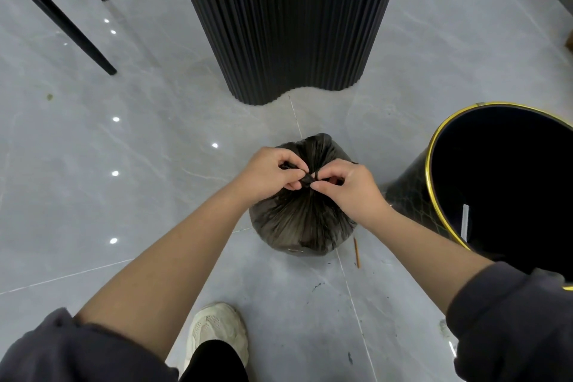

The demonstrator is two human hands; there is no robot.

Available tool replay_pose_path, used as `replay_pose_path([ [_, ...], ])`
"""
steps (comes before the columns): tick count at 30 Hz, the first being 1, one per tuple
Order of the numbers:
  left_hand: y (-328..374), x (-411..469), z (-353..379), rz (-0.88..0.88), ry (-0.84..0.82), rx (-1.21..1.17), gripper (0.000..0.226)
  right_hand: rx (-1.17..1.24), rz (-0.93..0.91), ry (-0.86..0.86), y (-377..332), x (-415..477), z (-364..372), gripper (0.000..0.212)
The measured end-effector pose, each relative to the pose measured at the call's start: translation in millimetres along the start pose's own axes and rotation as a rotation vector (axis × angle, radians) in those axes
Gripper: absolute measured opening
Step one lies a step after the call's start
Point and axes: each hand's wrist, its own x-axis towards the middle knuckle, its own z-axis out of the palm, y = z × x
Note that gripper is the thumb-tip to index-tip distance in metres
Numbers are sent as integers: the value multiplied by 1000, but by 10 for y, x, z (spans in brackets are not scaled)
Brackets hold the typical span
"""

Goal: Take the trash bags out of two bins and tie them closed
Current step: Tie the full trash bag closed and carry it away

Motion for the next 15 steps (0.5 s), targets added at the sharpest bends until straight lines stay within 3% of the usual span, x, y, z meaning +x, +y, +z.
replay_pose_path([
  [4,-64,21,-8,-48,-83,-63,16,-115,-138,-15,-4,-30,-15,8],
  [11,-123,0,38,-49,-142,-150,13,-140,-168,-96,90,-9,-65,11],
  [15,-164,1,113,170,-30,12,20,-63,-111,-118,112,47,-111,19],
])
